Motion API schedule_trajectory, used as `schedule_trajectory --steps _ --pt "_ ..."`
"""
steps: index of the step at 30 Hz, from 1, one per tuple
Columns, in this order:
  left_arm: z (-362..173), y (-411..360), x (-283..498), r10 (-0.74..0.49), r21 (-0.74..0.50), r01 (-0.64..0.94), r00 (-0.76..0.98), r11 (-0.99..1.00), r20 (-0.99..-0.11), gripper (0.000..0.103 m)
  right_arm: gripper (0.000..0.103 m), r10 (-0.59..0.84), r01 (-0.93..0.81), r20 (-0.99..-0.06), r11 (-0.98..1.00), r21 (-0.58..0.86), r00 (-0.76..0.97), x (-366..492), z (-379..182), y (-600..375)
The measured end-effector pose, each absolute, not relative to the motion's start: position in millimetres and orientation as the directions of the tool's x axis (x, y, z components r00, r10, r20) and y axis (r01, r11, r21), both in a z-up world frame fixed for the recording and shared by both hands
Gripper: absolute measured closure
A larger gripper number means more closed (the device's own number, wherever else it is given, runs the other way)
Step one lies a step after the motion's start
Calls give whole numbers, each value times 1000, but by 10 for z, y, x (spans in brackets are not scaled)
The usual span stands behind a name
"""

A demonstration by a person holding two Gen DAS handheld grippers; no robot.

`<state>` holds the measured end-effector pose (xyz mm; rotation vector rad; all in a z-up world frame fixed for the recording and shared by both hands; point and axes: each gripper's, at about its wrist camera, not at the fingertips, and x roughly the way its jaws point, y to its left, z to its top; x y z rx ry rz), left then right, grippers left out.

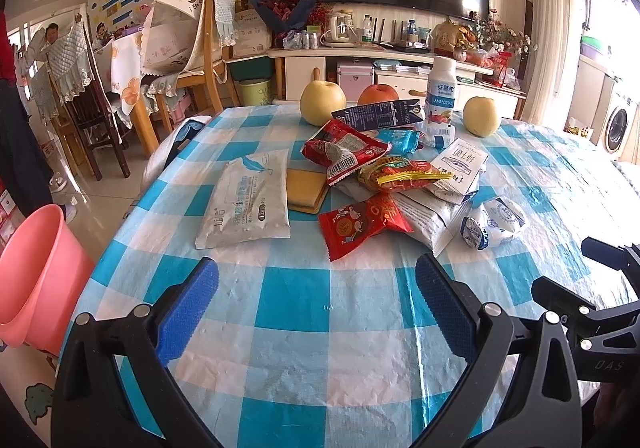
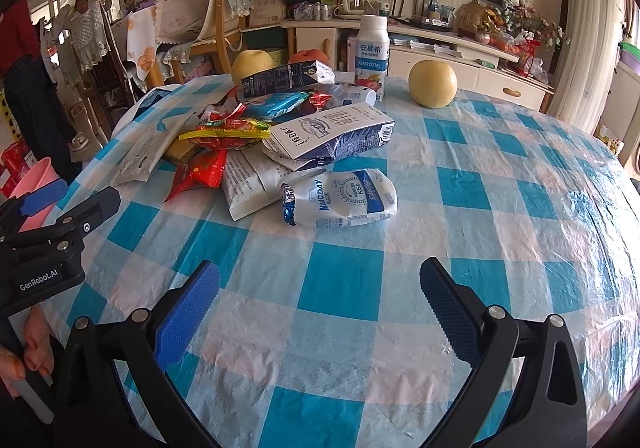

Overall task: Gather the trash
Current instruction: 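Move both tools toward the snack pile on the table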

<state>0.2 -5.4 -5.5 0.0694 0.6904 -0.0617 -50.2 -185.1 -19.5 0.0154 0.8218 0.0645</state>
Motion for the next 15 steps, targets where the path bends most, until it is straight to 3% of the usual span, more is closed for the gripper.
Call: schedule_trajectory --steps 15 --pt "-71 91 185 -38 1 52 755 999 -655 4 4 189 11 -729 966 260 658 -226 -256 -2178"
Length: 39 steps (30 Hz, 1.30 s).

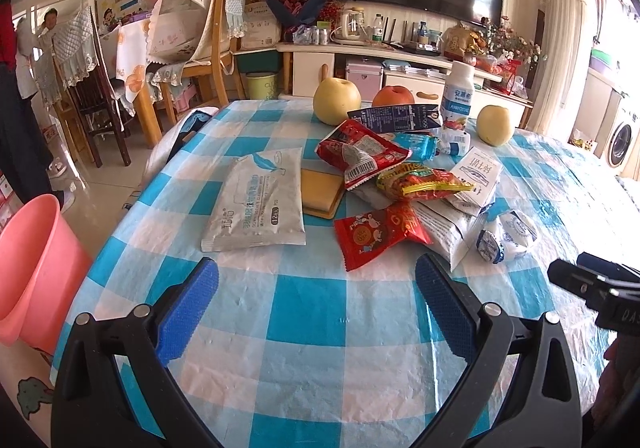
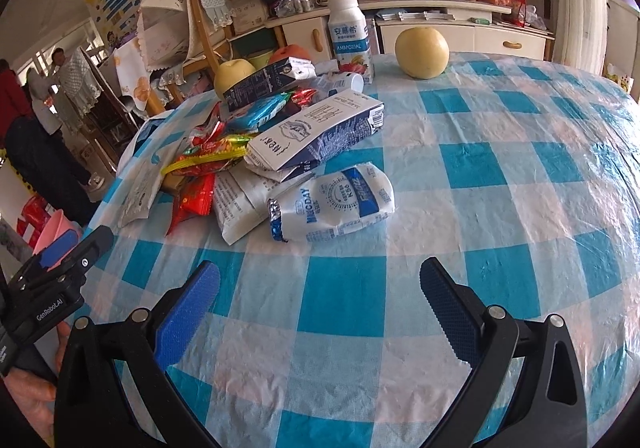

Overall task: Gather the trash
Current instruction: 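Move both tools toward the snack pile on the table, then grasp the red snack wrapper with the left tool while the right tool grasps the MAGICDAY pouch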

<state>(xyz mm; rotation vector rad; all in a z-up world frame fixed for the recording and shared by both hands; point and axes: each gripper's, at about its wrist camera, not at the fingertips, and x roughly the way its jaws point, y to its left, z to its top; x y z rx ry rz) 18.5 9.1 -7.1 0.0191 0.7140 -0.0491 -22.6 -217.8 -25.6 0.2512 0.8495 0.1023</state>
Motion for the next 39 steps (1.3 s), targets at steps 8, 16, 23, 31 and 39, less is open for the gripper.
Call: schedule_trajectory --steps 8,16,23,31,39 --pt "-44 92 331 -66 -12 76 766 997 -639 4 4 229 -9 -693 952 306 684 52 -184 -2250" --pt "-53 -205 453 -175 14 234 761 972 -625 4 4 221 -7 -720 958 288 657 194 -249 -2275" --pt "-303 -278 685 -190 -31 240 677 970 -711 5 4 175 -50 -753 981 186 635 315 -327 -2158" --pt "-465 -256 878 -186 -94 177 630 980 -754 6 4 141 -60 -799 990 131 584 481 -498 -2113" --pt "-587 -225 1032 -173 -141 101 604 985 -778 23 4 137 -93 -812 990 103 567 584 -572 -2044"
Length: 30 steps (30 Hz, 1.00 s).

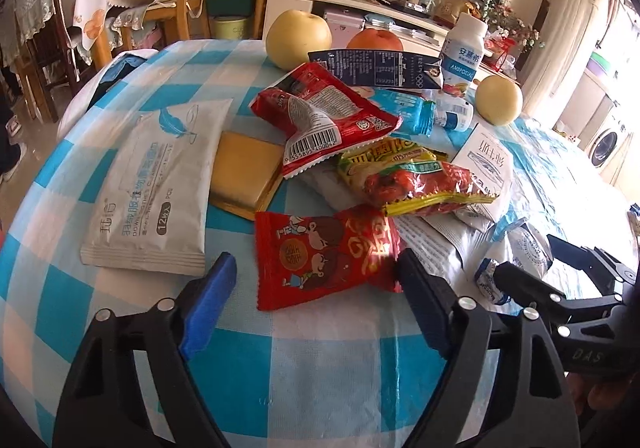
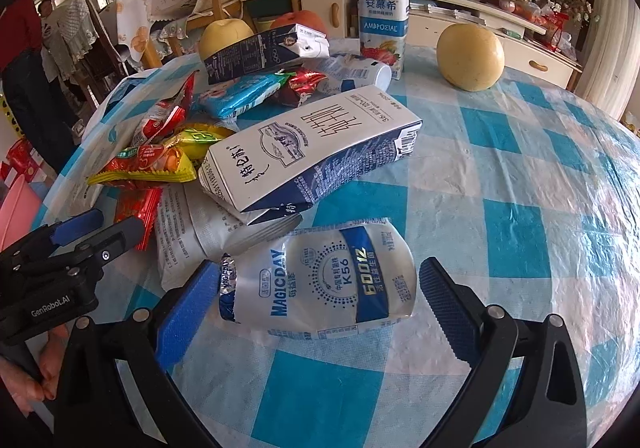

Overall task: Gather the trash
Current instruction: 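Grasp the red snack wrapper with the left tool while the right tool grasps the MAGICDAY pouch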

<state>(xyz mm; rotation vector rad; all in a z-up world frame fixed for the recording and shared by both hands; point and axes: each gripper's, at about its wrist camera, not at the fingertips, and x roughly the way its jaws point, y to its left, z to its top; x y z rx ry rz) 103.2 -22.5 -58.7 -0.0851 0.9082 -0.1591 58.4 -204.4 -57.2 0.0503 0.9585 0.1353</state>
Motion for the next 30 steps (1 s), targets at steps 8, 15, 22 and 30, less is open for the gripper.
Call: schedule_trajectory --steps 8,15,22,30 --pt "-557 -256 1051 -193 -163 106 628 981 -754 47 4 168 -126 -817 985 118 552 628 -604 -1991" --pt "-523 -270 1038 -207 -159 132 642 978 -738 57 4 138 -141 -827 987 72 545 642 -622 -1930" --pt "-492 -189 1034 -241 -207 130 644 970 -726 73 6 75 -122 -838 993 10 541 657 -662 -1901" --pt "-522 -53 1032 -286 -275 116 613 955 -736 57 9 49 -115 -826 993 -19 561 615 -600 -1867"
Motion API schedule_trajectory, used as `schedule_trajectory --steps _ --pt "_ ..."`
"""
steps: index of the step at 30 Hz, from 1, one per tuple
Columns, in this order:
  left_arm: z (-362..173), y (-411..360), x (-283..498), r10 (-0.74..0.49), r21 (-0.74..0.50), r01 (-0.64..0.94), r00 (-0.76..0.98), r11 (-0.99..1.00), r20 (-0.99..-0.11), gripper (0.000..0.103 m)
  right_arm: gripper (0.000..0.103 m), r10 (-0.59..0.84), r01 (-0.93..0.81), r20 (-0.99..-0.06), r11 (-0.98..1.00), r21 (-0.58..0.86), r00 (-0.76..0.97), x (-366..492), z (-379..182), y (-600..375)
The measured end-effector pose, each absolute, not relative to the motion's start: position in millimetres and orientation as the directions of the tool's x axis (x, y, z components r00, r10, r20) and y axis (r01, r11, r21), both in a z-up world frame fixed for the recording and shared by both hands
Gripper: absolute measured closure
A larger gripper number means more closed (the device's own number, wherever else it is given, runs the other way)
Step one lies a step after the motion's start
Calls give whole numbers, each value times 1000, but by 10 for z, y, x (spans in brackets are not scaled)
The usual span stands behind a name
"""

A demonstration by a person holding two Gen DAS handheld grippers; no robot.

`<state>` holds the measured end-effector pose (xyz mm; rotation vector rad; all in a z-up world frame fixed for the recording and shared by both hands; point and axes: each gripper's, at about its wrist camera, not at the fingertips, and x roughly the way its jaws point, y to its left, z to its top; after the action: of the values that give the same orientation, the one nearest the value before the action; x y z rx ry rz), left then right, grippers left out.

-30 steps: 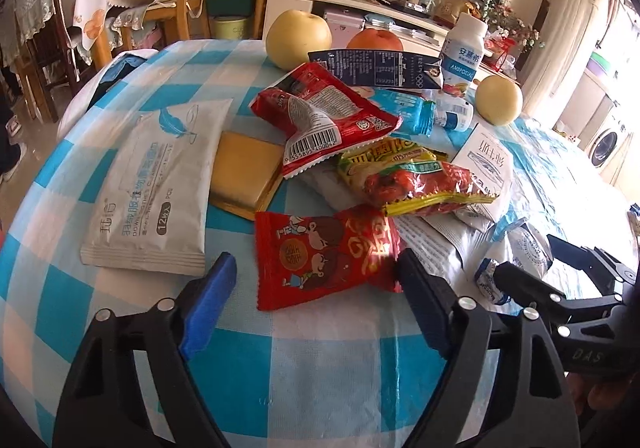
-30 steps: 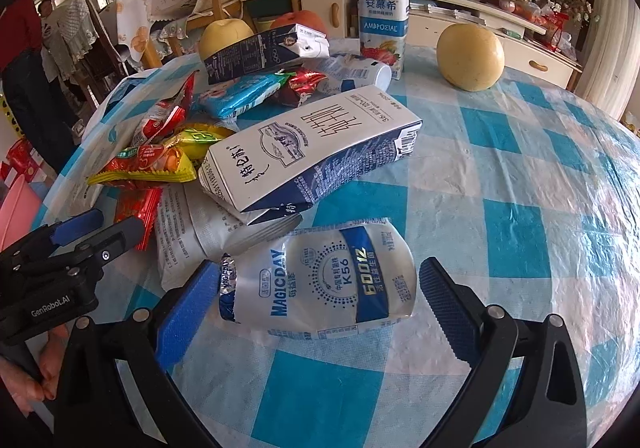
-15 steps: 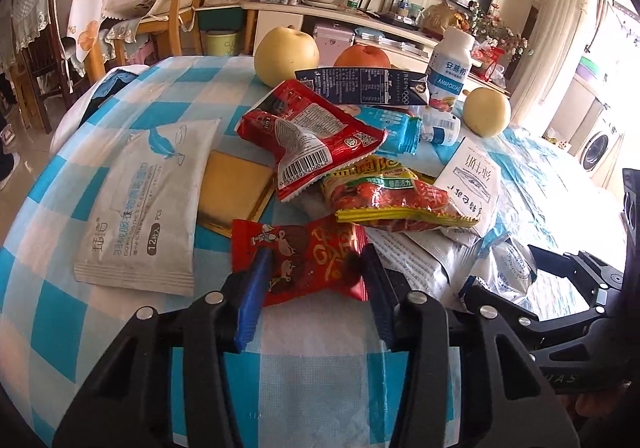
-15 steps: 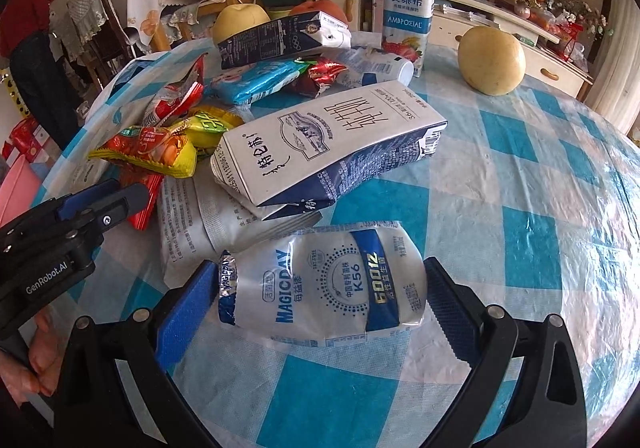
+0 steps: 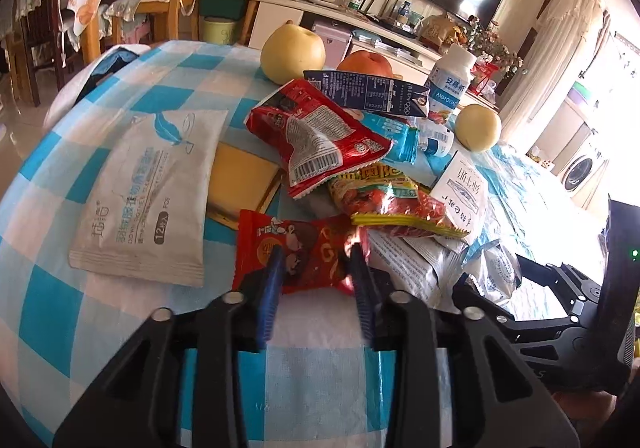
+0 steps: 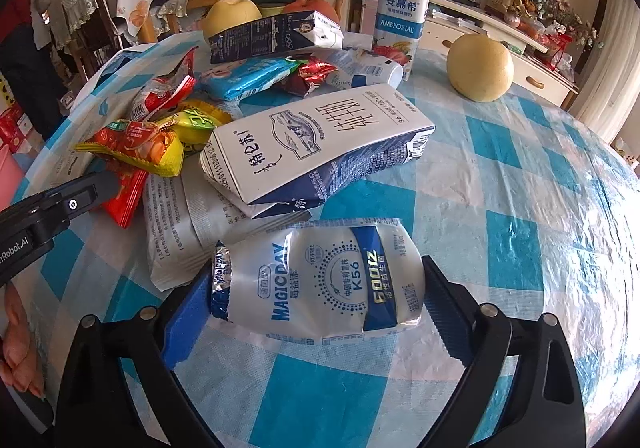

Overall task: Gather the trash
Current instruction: 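Grasp the red snack wrapper with the left tool while the right tool grasps the MAGICDAY pouch, then carry both held items to the pink bin and release them inside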

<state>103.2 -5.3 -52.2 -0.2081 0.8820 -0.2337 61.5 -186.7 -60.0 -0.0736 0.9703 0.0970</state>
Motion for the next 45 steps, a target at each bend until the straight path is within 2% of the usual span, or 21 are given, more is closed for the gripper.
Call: schedule_trajectory --steps 1,2,4,5,9,11,15,17,18,19,24,25,26,34,37,45 --pt "-535 -34 1029 -275 -271 102 611 957 -742 41 9 46 -115 -823 993 -24 566 604 -585 -1861" --pt "-543 -15 1025 -268 -271 90 613 958 -744 35 9 43 -114 -820 993 -28 571 593 -571 -1857" --pt "-554 3 1028 -259 -269 78 614 960 -746 30 9 42 -112 -812 993 -29 582 578 -540 -1860" --pt "-560 2 1038 -247 -258 72 613 963 -750 23 9 44 -111 -811 993 -26 583 579 -529 -1869" --pt "-625 -88 1070 -183 -177 73 621 982 -762 20 9 56 -107 -809 994 -8 585 592 -502 -1904" --pt "-648 -161 1083 -158 -135 84 619 987 -769 16 9 68 -111 -806 994 3 587 589 -487 -1908" --pt "-667 -290 1103 -112 -60 105 606 993 -788 15 9 89 -121 -806 992 22 585 586 -473 -1917" --pt "-667 -343 1086 -113 -45 126 604 991 -789 20 9 95 -127 -805 992 25 586 582 -466 -1911" --pt "-658 -350 1074 -115 -43 133 607 990 -786 25 9 96 -128 -804 991 25 587 582 -463 -1906" --pt "-650 -358 1062 -99 -26 126 613 992 -784 35 9 97 -129 -802 991 25 589 579 -456 -1906" --pt "-611 -293 1047 -123 -58 124 625 991 -771 47 9 101 -126 -794 992 31 600 552 -423 -1927" --pt "-593 -281 1032 -137 -67 133 629 989 -766 58 9 103 -127 -791 991 32 603 542 -411 -1928" --pt "-572 -280 1016 -151 -76 144 631 987 -761 63 9 108 -130 -788 991 36 606 530 -400 -1929" --pt "-467 -64 948 -234 -196 132 632 972 -739 73 9 117 -154 -763 988 23 636 403 -302 -1827" --pt "-438 76 923 -265 -254 110 629 961 -730 73 9 127 -168 -750 986 22 649 341 -259 -1760" --pt "-281 397 799 -306 -343 78 661 936 -685 78 9 199 -191 -721 977 94 664 240 -121 -1608"
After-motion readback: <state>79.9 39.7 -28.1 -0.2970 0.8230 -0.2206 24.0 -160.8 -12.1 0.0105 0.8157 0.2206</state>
